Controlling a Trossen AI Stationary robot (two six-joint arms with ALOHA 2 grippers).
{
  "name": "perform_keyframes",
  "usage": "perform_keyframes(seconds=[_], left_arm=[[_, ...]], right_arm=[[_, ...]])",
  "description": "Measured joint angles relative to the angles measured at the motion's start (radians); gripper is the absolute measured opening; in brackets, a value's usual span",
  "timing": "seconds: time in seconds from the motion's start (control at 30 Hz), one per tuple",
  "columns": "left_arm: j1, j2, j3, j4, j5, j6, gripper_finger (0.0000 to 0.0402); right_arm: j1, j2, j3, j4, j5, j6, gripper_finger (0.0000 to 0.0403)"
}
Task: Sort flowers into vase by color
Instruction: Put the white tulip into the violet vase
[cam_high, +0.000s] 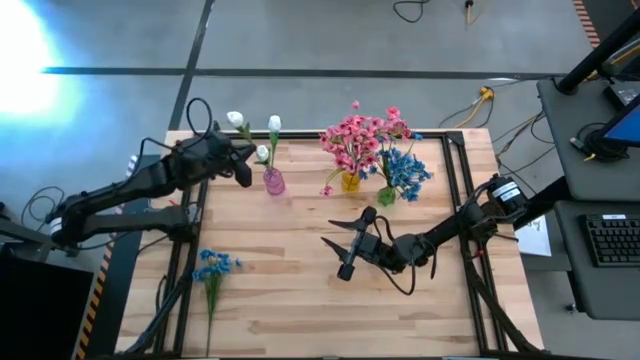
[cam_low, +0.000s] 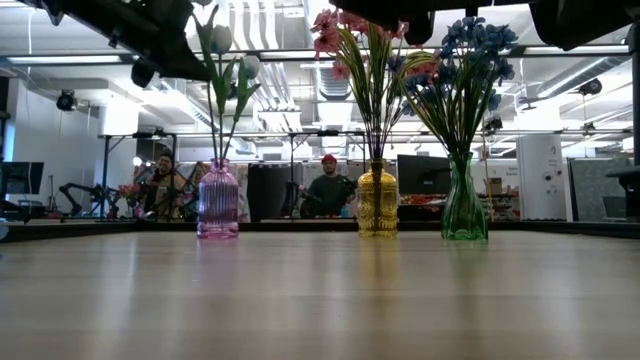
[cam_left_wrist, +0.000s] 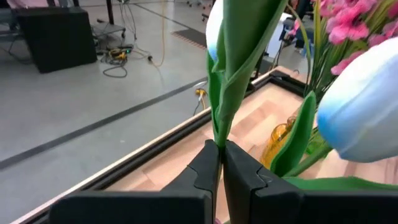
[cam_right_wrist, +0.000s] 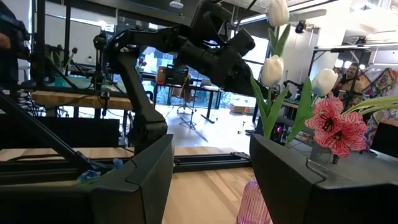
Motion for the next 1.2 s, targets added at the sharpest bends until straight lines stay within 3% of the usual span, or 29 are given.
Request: perform_keyframes(seconds=[0.87, 1.0, 1.2], left_arm=[[0.000, 0.074, 0.000, 0.011, 0.033, -0.034, 0.0001], [0.000, 0.074, 0.000, 0.010, 0.033, -0.033, 0.0025], [0.000, 0.073, 0.000, -0.010, 0.033, -0.033, 0.0093]], right_arm=[[0.000, 0.000, 0.000, 0.000, 0.001, -0.027, 0.0203], [0.000, 0.000, 0.000, 0.000, 0.001, -0.027, 0.0203], [0.000, -0.004, 0.000, -0.003, 0.003, -0.027, 0.0203]])
